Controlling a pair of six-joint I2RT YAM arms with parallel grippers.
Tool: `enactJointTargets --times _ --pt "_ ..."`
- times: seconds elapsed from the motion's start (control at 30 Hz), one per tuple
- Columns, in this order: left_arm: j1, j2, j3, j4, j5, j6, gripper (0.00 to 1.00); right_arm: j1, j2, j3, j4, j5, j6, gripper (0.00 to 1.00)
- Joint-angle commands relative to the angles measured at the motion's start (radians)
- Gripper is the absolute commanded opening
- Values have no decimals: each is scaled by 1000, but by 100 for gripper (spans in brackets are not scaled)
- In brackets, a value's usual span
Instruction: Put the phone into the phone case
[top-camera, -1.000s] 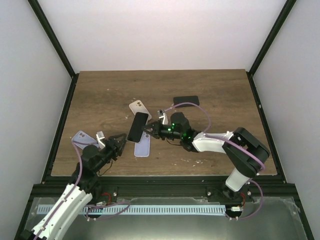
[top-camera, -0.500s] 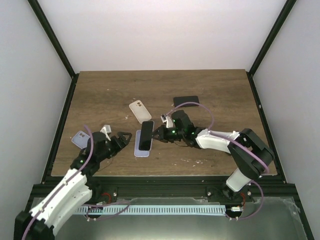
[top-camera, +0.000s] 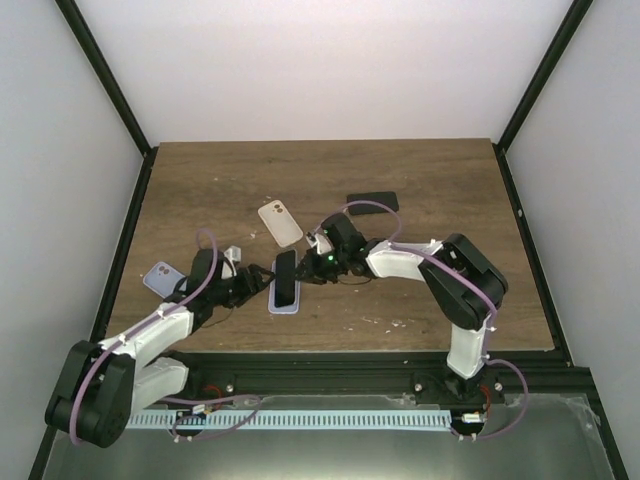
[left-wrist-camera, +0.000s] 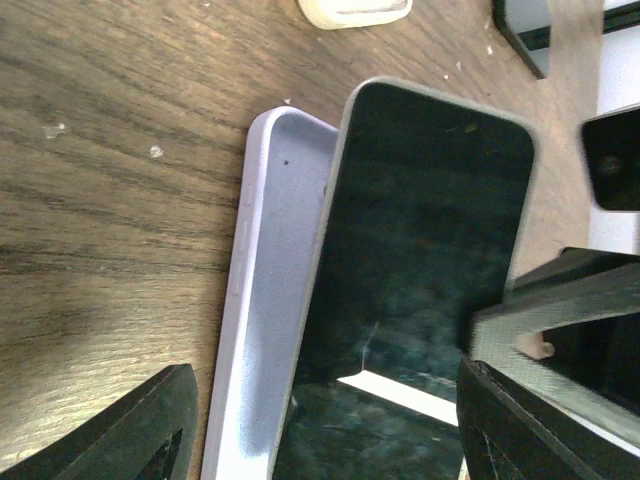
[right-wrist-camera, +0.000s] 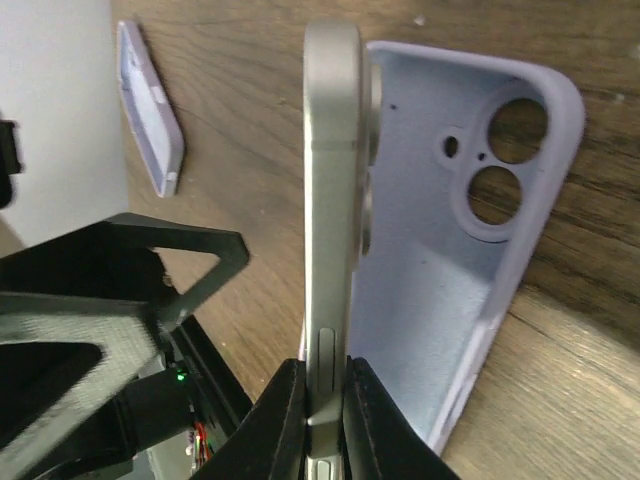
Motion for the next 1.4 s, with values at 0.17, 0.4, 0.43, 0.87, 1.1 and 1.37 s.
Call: enactJointTargets --times 0.17,0.4,0.43,0.87,1.1,1.37 --pt "15 22 -24 99 -5 54 74 -2 59 66 -40 7 -16 9" --pt "15 131 -14 147 5 68 68 -2 103 93 -49 10 -12 11" --pt "15 148 -15 164 6 66 67 -2 107 92 -48 11 -10 12" --pt "15 272 -28 325 59 44 62 -2 107 102 -88 -34 -60 9" --pt "15 274 -17 349 64 39 62 -2 62 93 -122 -70 -58 8" --pt "15 276 -16 359 71 55 63 -5 100 125 -155 -71 -59 7"
